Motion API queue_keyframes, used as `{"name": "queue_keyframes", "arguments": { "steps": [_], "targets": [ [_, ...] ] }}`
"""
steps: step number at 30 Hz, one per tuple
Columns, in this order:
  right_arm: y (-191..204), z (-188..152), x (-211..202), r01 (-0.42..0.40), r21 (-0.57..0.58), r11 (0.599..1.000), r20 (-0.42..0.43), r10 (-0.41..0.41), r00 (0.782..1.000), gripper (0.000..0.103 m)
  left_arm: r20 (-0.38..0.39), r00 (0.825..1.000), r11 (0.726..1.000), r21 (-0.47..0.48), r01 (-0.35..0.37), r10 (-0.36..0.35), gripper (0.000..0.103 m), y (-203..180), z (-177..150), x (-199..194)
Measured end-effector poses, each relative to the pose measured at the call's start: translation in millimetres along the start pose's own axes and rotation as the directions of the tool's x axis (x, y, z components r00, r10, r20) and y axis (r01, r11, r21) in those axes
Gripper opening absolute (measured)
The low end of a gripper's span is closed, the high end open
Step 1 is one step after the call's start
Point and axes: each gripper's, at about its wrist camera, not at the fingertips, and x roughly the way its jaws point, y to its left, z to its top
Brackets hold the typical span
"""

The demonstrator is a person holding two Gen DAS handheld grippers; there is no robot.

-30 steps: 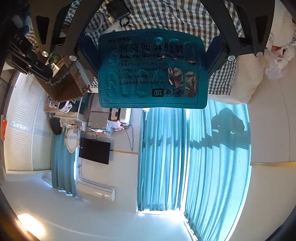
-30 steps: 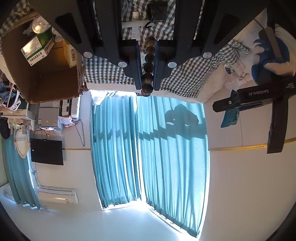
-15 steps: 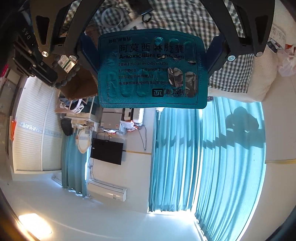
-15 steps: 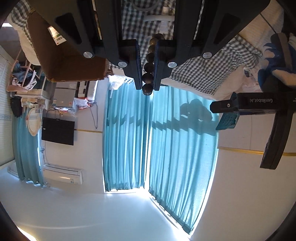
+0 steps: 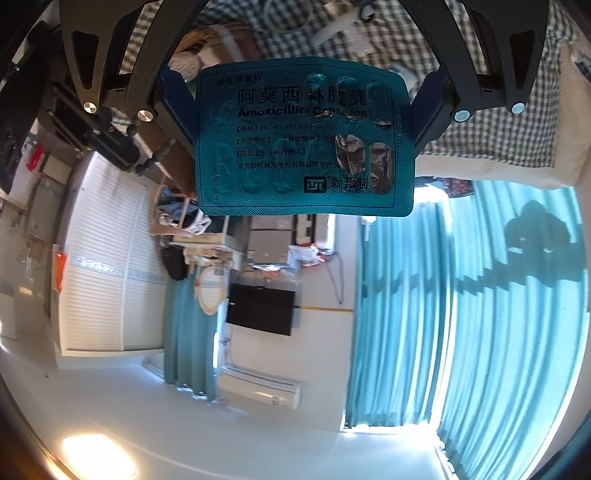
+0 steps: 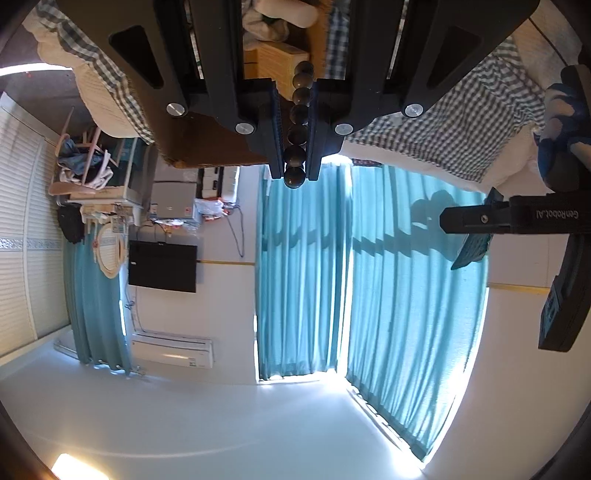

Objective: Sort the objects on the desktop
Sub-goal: 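Carry the blister in the left tool and bracelet in the right over the box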

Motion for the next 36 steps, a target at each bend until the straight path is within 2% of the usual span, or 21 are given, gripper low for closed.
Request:
{"name": "queue_keyframes", "arguments": {
  "steps": [5, 10, 16, 20, 24, 28, 33, 36],
  "targets": [
    [-33, -11, 4, 0.069, 0.020, 0.997, -0.030, -0.068, 0.997, 0.011, -0.023, 0.998, 0.997, 0.037, 0.067, -0.066, 0.098, -34, 4, 30],
    [-59, -21, 15, 0.104, 0.063, 0.993, -0.077, -0.099, 0.992, 0.011, -0.073, 0.990, 0.990, 0.071, 0.125, -0.120, 0.098, -62, 0, 66],
    [-84, -36, 29, 0.157, 0.080, 0.984, -0.127, -0.146, 0.981, 0.011, -0.097, 0.982, 0.980, 0.109, 0.169, -0.159, 0.098, -88, -1, 101],
    [-99, -53, 42, 0.177, 0.106, 0.978, -0.193, -0.154, 0.969, 0.011, -0.136, 0.974, 0.972, 0.128, 0.197, -0.179, 0.098, -101, -5, 131],
    [-111, -70, 53, 0.185, 0.144, 0.972, -0.255, -0.144, 0.956, 0.011, -0.200, 0.968, 0.966, 0.178, 0.189, -0.152, 0.098, -116, -24, 166],
    [-121, -83, 63, 0.197, 0.157, 0.968, -0.312, -0.141, 0.940, 0.011, -0.272, 0.952, 0.963, 0.187, 0.196, -0.141, 0.098, -123, -43, 198],
    [-126, -92, 72, 0.216, 0.153, 0.964, -0.368, -0.147, 0.918, 0.011, -0.335, 0.937, 0.965, 0.198, 0.169, -0.096, 0.099, -122, -58, 219],
    [-125, -95, 73, 0.214, 0.146, 0.966, -0.379, -0.145, 0.914, 0.012, -0.369, 0.927, 0.972, 0.185, 0.145, -0.068, 0.100, -120, -63, 227]
  ]
}}
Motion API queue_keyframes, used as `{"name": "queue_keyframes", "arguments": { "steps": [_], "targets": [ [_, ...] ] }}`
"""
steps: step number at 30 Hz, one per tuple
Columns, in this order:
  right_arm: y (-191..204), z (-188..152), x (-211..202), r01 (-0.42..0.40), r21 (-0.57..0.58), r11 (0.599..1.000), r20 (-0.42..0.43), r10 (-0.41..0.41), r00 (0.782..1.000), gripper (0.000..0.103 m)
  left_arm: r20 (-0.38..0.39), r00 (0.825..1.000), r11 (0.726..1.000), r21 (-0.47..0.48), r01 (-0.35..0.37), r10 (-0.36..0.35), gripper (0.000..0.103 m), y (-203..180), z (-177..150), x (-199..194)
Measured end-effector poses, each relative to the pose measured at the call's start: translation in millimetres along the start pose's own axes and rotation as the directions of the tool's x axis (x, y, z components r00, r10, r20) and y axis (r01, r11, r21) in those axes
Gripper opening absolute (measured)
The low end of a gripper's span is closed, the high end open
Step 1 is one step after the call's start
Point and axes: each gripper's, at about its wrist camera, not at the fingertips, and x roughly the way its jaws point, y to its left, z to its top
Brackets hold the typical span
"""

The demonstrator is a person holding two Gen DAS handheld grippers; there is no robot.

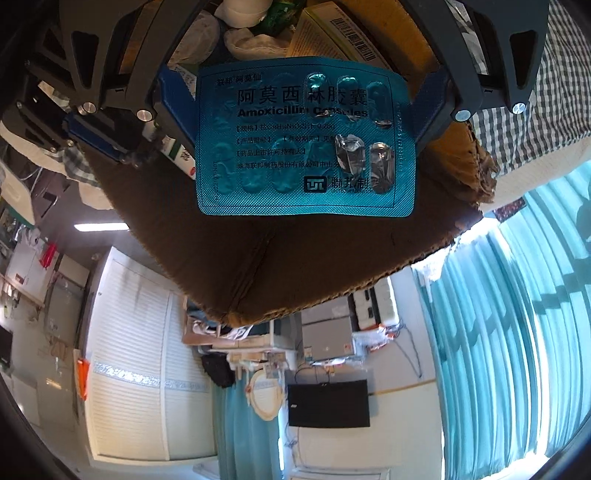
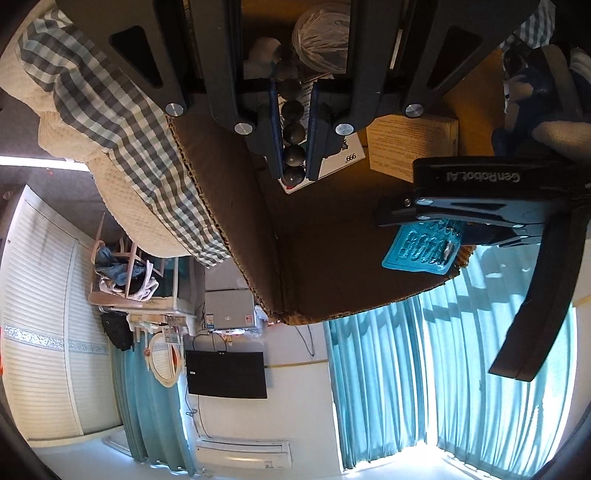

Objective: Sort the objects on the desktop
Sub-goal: 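Carry the blister in the left tool and bracelet in the right over the box, then open both tools over the box to drop blister and bracelet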

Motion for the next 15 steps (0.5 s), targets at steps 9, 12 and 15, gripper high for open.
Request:
{"name": "queue_keyframes", "arguments": {
  "steps": [9, 12, 15],
  "targets": [
    [11, 1, -19, 0.011, -0.039, 0.999, 0.078, -0.008, 0.997, 0.066, 0.001, 1.000, 0.998, -0.060, -0.004, 0.004, 0.103, 11, 1, -25],
    [14, 4, -26, 0.015, -0.042, 0.999, 0.103, -0.011, 0.995, 0.066, 0.029, 0.999, 0.997, -0.071, -0.014, 0.016, 0.103, 17, 2, -46],
    [18, 7, -35, 0.014, -0.037, 0.999, 0.130, -0.009, 0.992, 0.066, 0.061, 0.998, 0.996, -0.087, -0.027, 0.032, 0.103, 28, 3, -69]
  ]
}}
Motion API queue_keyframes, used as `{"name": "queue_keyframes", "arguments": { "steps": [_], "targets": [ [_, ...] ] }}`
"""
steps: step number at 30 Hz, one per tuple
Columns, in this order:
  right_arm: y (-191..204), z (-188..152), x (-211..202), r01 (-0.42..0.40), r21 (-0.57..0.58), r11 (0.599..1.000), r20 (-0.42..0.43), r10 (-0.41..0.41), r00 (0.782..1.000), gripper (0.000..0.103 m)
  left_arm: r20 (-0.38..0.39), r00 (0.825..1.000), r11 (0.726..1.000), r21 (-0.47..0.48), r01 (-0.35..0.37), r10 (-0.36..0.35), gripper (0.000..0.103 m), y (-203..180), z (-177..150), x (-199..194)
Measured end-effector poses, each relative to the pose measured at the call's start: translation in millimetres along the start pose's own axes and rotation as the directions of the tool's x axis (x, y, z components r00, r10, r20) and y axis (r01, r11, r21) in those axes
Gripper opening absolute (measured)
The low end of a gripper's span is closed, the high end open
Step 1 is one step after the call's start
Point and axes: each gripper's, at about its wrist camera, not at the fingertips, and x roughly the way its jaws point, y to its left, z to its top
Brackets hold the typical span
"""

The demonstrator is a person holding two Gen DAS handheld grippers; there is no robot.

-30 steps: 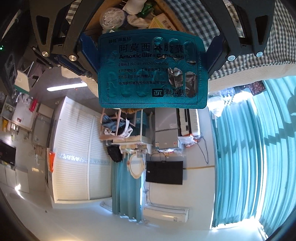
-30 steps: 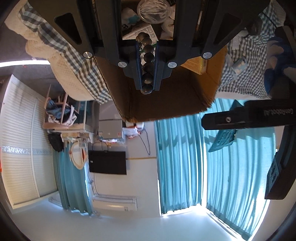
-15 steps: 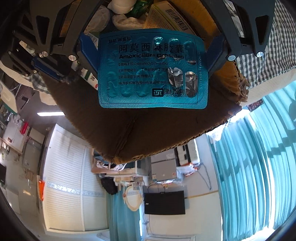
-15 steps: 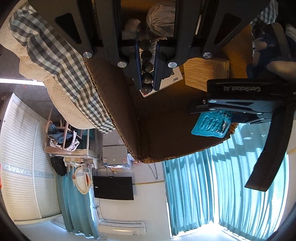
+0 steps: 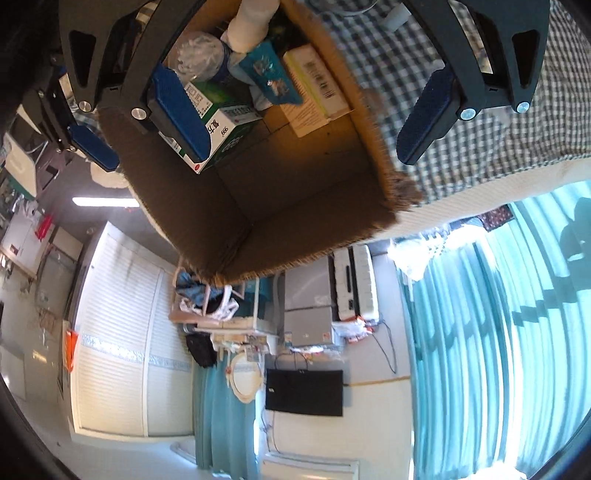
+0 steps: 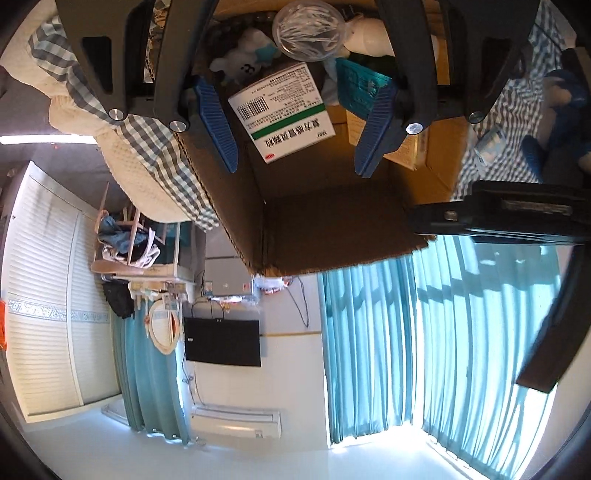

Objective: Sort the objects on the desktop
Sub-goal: 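Open both tools over the box to drop blister and bracelet, then move both open tools back over the items on the bedspread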

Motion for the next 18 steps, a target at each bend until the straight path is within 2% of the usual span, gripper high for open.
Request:
{"name": "queue_keyframes", "arguments": {
  "steps": [2, 8, 10, 14, 18],
  "targets": [
    [5, 5, -8, -0.003, -0.005, 1.000, 0.023, 0.003, 1.000, 0.069, 0.025, 1.000, 1.000, -0.016, -0.017, 0.018, 0.103, 6, 2, -17],
    [30, 20, -41, 0.051, -0.058, 0.997, 0.155, -0.041, 0.987, 0.094, 0.106, 0.992, 0.996, -0.067, -0.067, 0.073, 0.103, 38, -4, -73],
    [39, 24, -52, 0.040, -0.065, 0.997, 0.193, -0.027, 0.981, 0.103, 0.139, 0.985, 0.992, -0.078, -0.096, 0.106, 0.103, 50, -9, -92],
    [55, 31, -67, 0.005, -0.051, 0.999, 0.228, 0.007, 0.974, 0.103, 0.194, 0.966, 0.982, -0.104, -0.156, 0.174, 0.103, 67, -21, -123],
    [80, 35, -81, 0.000, -0.105, 0.994, 0.260, 0.027, 0.965, 0.103, 0.207, 0.953, 0.972, -0.129, -0.197, 0.221, 0.103, 88, -33, -144]
  ]
}}
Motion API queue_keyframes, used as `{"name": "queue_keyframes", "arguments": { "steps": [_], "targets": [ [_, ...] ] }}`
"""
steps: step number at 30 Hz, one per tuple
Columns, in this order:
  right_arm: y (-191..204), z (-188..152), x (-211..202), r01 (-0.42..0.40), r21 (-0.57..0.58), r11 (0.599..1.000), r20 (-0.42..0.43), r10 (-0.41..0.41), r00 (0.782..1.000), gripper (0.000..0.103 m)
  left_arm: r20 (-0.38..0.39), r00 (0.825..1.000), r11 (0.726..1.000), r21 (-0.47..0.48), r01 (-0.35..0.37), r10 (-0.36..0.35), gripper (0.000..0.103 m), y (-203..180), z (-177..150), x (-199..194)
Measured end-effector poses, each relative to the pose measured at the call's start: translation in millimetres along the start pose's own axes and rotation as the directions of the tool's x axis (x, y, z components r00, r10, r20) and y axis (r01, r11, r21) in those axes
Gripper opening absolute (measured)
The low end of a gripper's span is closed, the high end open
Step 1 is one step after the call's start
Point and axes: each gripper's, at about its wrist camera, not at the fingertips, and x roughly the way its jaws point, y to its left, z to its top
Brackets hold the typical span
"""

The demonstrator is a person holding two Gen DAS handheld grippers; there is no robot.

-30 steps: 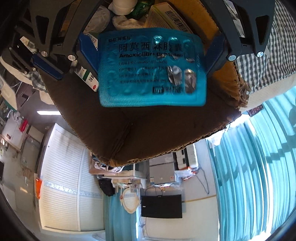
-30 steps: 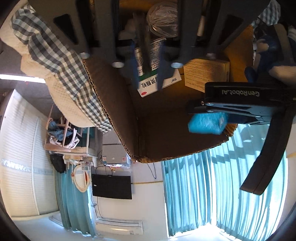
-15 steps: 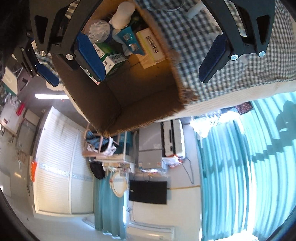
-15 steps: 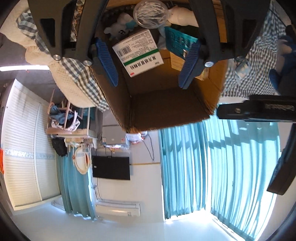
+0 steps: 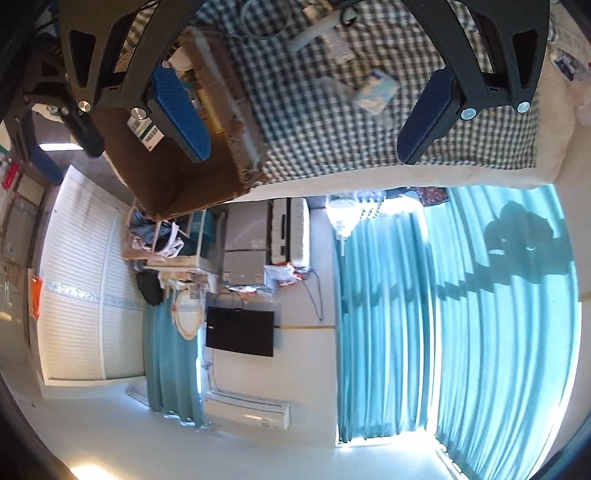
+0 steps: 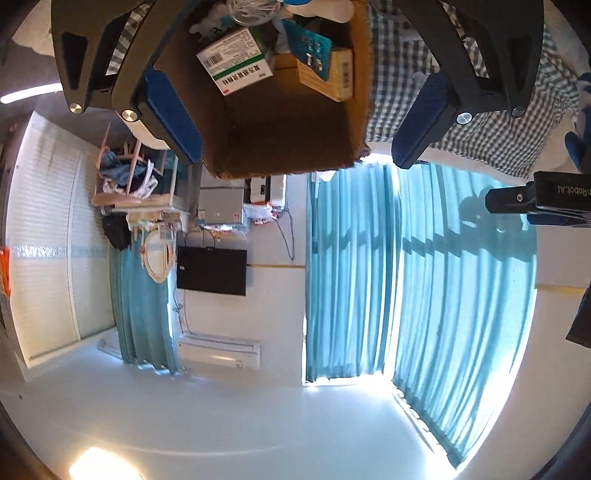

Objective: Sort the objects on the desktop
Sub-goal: 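Move both open tools back over the items on the bedspread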

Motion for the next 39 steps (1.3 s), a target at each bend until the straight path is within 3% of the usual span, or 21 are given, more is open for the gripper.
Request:
{"name": "queue_keyframes", "arguments": {
  "steps": [4, 14, 22, 29, 33, 39],
  "targets": [
    [29, 2, -10, -0.039, -0.051, 0.998, 0.029, 0.040, 0.999, 0.103, 0.013, 0.998, 0.998, 0.000, -0.061, 0.061, 0.103, 26, -12, -13],
    [107, 6, -3, -0.166, -0.142, 0.976, -0.037, 0.162, 0.986, 0.103, 0.025, 0.986, 0.982, -0.097, -0.161, 0.164, 0.103, 94, -32, -42],
    [143, 29, -2, -0.194, -0.111, 0.975, -0.023, 0.193, 0.981, 0.103, 0.077, 0.975, 0.970, -0.145, -0.196, 0.209, 0.103, 137, -26, -64],
    [172, 46, 19, -0.222, -0.084, 0.971, -0.040, 0.219, 0.975, 0.103, 0.077, 0.963, 0.953, -0.187, -0.240, 0.258, 0.103, 166, -18, -66],
    [187, 28, 24, -0.246, -0.109, 0.963, -0.076, 0.239, 0.968, 0.103, 0.043, 0.961, 0.953, -0.145, -0.264, 0.273, 0.103, 172, -28, -53],
    [191, -22, 32, -0.282, -0.176, 0.943, -0.183, 0.251, 0.951, 0.103, -0.029, 0.977, 0.956, -0.198, -0.215, 0.213, 0.103, 173, -62, -27]
  ]
}}
